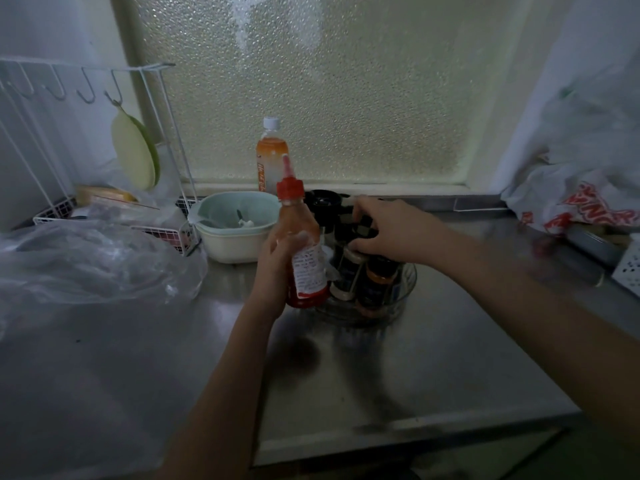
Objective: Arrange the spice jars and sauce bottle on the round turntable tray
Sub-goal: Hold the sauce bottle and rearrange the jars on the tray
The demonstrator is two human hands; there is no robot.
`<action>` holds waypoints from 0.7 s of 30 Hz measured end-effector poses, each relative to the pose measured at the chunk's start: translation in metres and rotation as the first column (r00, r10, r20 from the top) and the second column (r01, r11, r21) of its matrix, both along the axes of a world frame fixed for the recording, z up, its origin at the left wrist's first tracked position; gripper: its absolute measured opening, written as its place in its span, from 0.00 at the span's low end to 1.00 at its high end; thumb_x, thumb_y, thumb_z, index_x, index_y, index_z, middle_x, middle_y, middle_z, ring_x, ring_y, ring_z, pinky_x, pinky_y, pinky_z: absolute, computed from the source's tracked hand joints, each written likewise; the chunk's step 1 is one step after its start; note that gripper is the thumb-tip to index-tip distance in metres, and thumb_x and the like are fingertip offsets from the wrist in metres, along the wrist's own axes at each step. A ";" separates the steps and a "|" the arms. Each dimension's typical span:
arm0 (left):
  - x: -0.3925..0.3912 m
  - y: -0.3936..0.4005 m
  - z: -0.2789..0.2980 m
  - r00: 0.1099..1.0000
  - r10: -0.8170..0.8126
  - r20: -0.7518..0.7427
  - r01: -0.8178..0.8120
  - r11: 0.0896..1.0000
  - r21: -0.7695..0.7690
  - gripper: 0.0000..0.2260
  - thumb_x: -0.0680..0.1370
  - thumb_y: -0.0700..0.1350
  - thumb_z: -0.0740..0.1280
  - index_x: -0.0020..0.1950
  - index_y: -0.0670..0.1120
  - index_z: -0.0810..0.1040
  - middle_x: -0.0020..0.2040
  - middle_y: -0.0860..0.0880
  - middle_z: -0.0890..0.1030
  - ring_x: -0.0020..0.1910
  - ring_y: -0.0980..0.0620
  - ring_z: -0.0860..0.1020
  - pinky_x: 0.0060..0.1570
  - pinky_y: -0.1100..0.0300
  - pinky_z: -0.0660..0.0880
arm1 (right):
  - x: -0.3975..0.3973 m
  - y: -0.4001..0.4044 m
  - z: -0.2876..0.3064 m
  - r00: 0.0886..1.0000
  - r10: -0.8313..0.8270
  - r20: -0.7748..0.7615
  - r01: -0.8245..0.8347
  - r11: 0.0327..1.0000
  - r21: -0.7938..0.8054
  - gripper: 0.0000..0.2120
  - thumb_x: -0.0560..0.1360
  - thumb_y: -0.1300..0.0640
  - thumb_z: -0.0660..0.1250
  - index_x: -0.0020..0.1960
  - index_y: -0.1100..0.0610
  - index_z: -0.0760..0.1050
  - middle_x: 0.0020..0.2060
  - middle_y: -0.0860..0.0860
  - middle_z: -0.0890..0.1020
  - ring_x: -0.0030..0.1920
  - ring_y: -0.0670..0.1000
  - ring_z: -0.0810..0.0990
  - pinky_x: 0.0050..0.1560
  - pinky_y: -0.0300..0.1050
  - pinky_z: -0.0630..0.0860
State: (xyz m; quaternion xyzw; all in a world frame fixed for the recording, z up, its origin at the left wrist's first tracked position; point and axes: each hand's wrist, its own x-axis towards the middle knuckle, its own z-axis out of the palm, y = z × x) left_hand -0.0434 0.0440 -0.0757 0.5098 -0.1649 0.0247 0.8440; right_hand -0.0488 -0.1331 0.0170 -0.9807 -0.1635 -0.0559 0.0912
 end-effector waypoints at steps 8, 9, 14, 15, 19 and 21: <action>-0.013 -0.003 0.002 0.991 0.010 0.133 -0.053 0.945 0.322 0.26 0.61 0.51 0.71 0.59 0.49 0.77 0.62 0.36 0.72 0.58 0.39 0.76 0.57 0.45 0.74 | -0.031 -0.017 -0.017 0.954 -0.144 0.264 0.117 0.986 0.115 0.26 0.65 0.31 0.61 0.55 0.46 0.72 0.52 0.50 0.76 0.56 0.56 0.73 0.54 0.55 0.73; -0.015 -0.003 0.003 0.990 -0.018 0.142 -0.033 0.936 0.350 0.20 0.61 0.51 0.71 0.54 0.56 0.80 0.63 0.36 0.71 0.58 0.40 0.76 0.57 0.46 0.74 | -0.036 -0.022 -0.021 0.932 -0.167 0.321 0.128 0.982 0.139 0.26 0.64 0.31 0.62 0.54 0.46 0.72 0.50 0.50 0.75 0.55 0.55 0.72 0.52 0.52 0.73; -0.013 0.003 -0.004 0.987 -0.116 0.109 0.058 0.899 0.433 0.14 0.62 0.50 0.70 0.47 0.58 0.82 0.49 0.48 0.79 0.46 0.55 0.80 0.45 0.63 0.75 | -0.046 -0.030 -0.046 0.967 -0.141 0.214 0.063 0.940 0.336 0.21 0.65 0.41 0.73 0.53 0.48 0.72 0.44 0.42 0.74 0.46 0.49 0.75 0.43 0.47 0.74; -0.012 0.003 -0.004 0.988 -0.107 0.111 0.047 0.894 0.446 0.13 0.62 0.50 0.70 0.46 0.58 0.82 0.48 0.48 0.79 0.44 0.56 0.80 0.44 0.63 0.75 | -0.046 -0.028 -0.051 0.971 -0.138 0.196 0.063 0.937 0.344 0.22 0.66 0.41 0.73 0.55 0.47 0.71 0.47 0.45 0.77 0.47 0.50 0.77 0.43 0.49 0.75; -0.008 0.006 -0.008 0.997 0.009 0.074 -0.042 0.888 0.457 0.15 0.58 0.53 0.71 0.43 0.53 0.81 0.51 0.48 0.76 0.46 0.55 0.78 0.47 0.58 0.73 | -0.047 -0.024 -0.066 0.961 -0.164 0.222 0.063 0.913 0.404 0.33 0.66 0.40 0.72 0.66 0.43 0.60 0.53 0.50 0.79 0.50 0.53 0.79 0.45 0.49 0.76; -0.007 0.007 -0.007 0.997 0.044 0.060 -0.068 0.873 0.482 0.18 0.56 0.54 0.71 0.44 0.52 0.79 0.54 0.46 0.73 0.50 0.52 0.76 0.52 0.54 0.72 | -0.049 -0.028 -0.067 0.943 -0.183 0.277 0.028 0.876 0.481 0.37 0.64 0.39 0.72 0.67 0.41 0.58 0.48 0.44 0.78 0.48 0.51 0.77 0.43 0.47 0.75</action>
